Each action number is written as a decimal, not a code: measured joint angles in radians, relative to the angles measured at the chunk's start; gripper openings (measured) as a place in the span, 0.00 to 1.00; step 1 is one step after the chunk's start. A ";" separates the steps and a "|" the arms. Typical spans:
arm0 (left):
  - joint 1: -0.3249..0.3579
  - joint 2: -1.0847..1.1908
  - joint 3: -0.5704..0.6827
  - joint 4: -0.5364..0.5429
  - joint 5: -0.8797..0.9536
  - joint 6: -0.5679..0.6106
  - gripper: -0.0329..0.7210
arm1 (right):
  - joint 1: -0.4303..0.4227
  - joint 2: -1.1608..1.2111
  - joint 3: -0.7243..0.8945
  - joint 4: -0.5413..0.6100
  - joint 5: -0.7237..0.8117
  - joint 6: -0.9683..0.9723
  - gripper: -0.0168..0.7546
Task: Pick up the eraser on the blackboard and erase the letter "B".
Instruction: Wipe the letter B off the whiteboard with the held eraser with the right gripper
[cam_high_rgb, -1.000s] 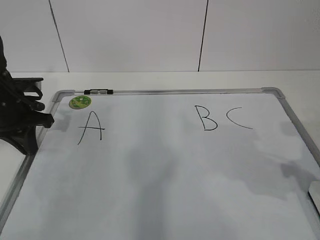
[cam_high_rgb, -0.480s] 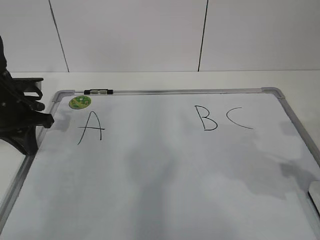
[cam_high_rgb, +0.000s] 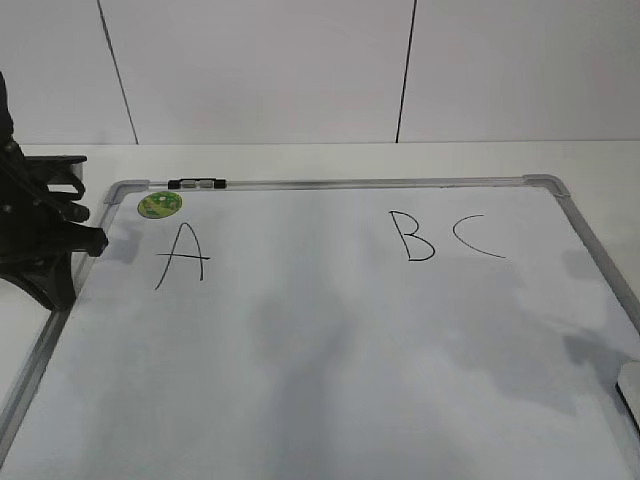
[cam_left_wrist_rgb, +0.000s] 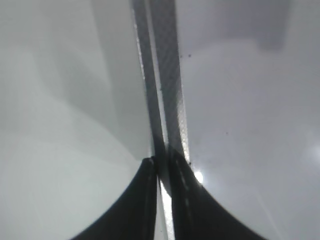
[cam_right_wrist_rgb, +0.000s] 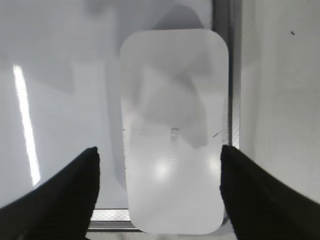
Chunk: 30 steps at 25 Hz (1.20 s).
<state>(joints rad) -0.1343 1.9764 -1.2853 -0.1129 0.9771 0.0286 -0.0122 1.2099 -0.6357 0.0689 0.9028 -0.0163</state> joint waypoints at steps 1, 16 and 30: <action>0.000 0.000 0.000 0.000 0.000 0.000 0.10 | 0.000 0.000 0.000 0.000 0.000 0.002 0.75; 0.000 0.000 0.000 0.002 0.004 0.000 0.10 | 0.000 0.149 0.000 -0.069 -0.010 0.061 0.89; 0.000 0.000 0.000 0.002 0.008 0.000 0.10 | 0.000 0.190 0.000 -0.062 -0.057 0.072 0.83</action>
<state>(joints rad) -0.1343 1.9764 -1.2853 -0.1112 0.9854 0.0286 -0.0122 1.4003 -0.6357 0.0074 0.8456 0.0556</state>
